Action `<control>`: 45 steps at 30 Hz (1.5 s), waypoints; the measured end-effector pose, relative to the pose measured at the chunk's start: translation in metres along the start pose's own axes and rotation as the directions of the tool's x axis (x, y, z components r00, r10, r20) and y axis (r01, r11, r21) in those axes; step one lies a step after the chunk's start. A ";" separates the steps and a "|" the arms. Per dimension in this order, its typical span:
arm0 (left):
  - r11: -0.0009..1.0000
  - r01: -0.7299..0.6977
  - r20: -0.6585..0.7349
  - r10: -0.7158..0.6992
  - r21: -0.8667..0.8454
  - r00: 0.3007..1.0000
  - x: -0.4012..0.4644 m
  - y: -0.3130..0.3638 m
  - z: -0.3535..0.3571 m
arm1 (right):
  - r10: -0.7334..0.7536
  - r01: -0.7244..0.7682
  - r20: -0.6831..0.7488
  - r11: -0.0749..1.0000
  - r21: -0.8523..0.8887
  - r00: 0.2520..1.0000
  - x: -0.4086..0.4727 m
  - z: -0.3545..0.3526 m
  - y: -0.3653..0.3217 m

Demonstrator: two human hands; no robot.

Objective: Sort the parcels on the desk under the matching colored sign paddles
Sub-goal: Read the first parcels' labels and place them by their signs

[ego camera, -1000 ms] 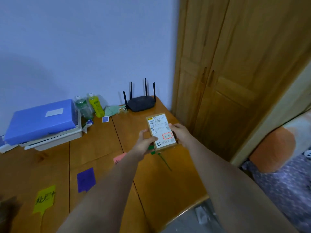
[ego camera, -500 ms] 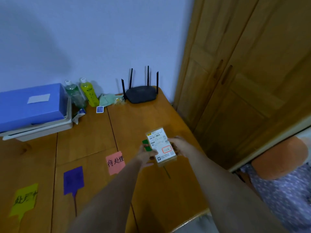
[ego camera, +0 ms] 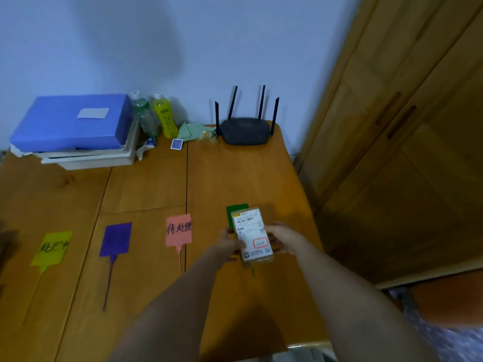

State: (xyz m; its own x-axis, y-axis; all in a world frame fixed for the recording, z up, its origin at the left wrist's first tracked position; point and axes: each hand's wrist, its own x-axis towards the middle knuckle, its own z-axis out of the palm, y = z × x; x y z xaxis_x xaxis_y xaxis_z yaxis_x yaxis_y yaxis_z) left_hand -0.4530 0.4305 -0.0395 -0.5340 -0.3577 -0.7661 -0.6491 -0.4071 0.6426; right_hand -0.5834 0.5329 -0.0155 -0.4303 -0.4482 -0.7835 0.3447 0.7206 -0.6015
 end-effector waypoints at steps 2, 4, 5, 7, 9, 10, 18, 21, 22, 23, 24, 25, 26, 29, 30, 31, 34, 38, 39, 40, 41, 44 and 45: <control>0.999 0.029 -0.020 -0.029 0.012 0.999 -0.001 -0.008 0.006 | 0.024 -0.023 0.055 0.999 -0.031 0.998 0.002 -0.001 0.009; 0.999 0.050 -0.047 -0.050 0.011 0.998 -0.001 -0.017 0.011 | 0.045 -0.039 0.093 0.997 -0.068 0.995 0.007 0.001 0.019; 0.998 0.057 -0.063 -0.057 0.001 0.996 0.000 -0.021 0.013 | 0.058 -0.050 0.100 0.995 -0.084 0.993 0.010 0.002 0.024; 0.997 0.068 -0.102 -0.070 -0.020 0.992 0.002 -0.028 0.016 | 0.084 -0.073 0.105 0.992 -0.103 0.991 0.017 0.005 0.032; 0.996 0.089 -0.124 -0.092 -0.031 0.988 0.003 -0.031 0.021 | 0.109 -0.100 0.094 0.990 -0.096 0.990 0.025 0.007 0.041; 0.994 0.099 -0.130 -0.103 -0.034 0.986 0.004 -0.033 0.023 | 0.115 -0.108 0.093 0.991 -0.084 0.989 0.025 0.008 0.042; 0.991 0.126 -0.177 -0.115 0.052 0.977 0.025 -0.041 0.026 | 0.109 -0.104 0.067 0.992 -0.072 0.992 0.036 0.010 0.049; 0.990 0.126 -0.177 -0.112 0.069 0.978 0.023 -0.040 0.022 | 0.110 -0.105 0.058 0.991 -0.083 0.992 0.037 0.012 0.048; 0.989 0.129 -0.172 -0.115 0.076 0.978 0.022 -0.040 0.021 | 0.117 -0.110 0.059 0.988 -0.103 0.991 0.037 0.012 0.047; 0.989 0.124 -0.170 -0.109 0.083 0.979 0.022 -0.041 0.020 | 0.122 -0.114 0.064 0.987 -0.116 0.990 0.037 0.013 0.047; 0.989 0.123 -0.165 -0.107 0.085 0.980 0.022 -0.042 0.020 | 0.128 -0.119 0.061 0.984 -0.136 0.990 0.037 0.013 0.046; 0.989 0.120 -0.157 -0.106 0.086 0.982 0.023 -0.044 0.019 | 0.134 -0.125 0.052 0.981 -0.150 0.990 0.038 0.014 0.046; 0.989 0.119 -0.149 -0.105 0.088 0.983 0.023 -0.045 0.019 | 0.139 -0.130 0.043 0.978 -0.163 0.989 0.039 0.014 0.046; 0.989 0.104 -0.143 -0.088 0.107 0.986 0.023 -0.047 0.018 | 0.150 -0.142 0.027 0.971 -0.191 0.988 0.039 0.016 0.046; 0.988 0.104 -0.144 -0.087 0.116 0.986 0.023 -0.047 0.018 | 0.150 -0.142 0.023 0.970 -0.199 0.988 0.039 0.016 0.046; 0.987 0.102 -0.145 -0.083 0.128 0.986 0.023 -0.047 0.017 | 0.151 -0.143 0.020 0.968 -0.204 0.988 0.039 0.017 0.046; 0.973 0.092 -0.155 -0.060 0.213 0.986 0.020 -0.046 0.018 | 0.151 -0.147 0.000 0.965 -0.215 0.989 0.035 0.018 0.045; 0.933 0.080 -0.159 -0.025 0.351 0.987 0.009 -0.041 0.019 | 0.118 -0.117 -0.012 0.959 -0.258 0.993 0.030 0.020 0.045; 0.913 0.077 -0.168 -0.009 0.402 0.986 0.005 -0.039 0.019 | 0.103 -0.103 -0.013 0.956 -0.275 0.995 0.028 0.019 0.043; 0.891 0.076 -0.176 0.005 0.448 0.984 0.000 -0.037 0.018 | 0.080 -0.082 -0.019 0.949 -0.304 0.997 0.025 0.019 0.041; 0.871 0.076 -0.183 0.016 0.486 0.983 -0.004 -0.036 0.017 | 0.052 -0.060 -0.032 0.939 -0.338 0.998 0.022 0.018 0.037; 0.807 0.077 -0.192 0.046 0.586 0.980 -0.020 -0.032 0.009 | -0.059 0.014 -0.093 0.907 -0.421 0.994 0.013 0.012 0.024; 0.775 0.083 -0.201 0.057 0.626 0.978 -0.027 -0.030 0.005 | -0.098 0.041 -0.104 0.891 -0.452 0.990 0.010 0.011 0.019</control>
State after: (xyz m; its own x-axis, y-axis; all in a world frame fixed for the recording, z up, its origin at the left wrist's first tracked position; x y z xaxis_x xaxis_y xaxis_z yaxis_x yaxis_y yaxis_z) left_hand -0.4213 0.4564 -0.0382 -0.4506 -0.5421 -0.7093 -0.8869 0.1811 0.4250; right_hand -0.5722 0.5365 -0.0360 -0.5462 -0.4597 -0.7002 -0.0879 0.8628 -0.4978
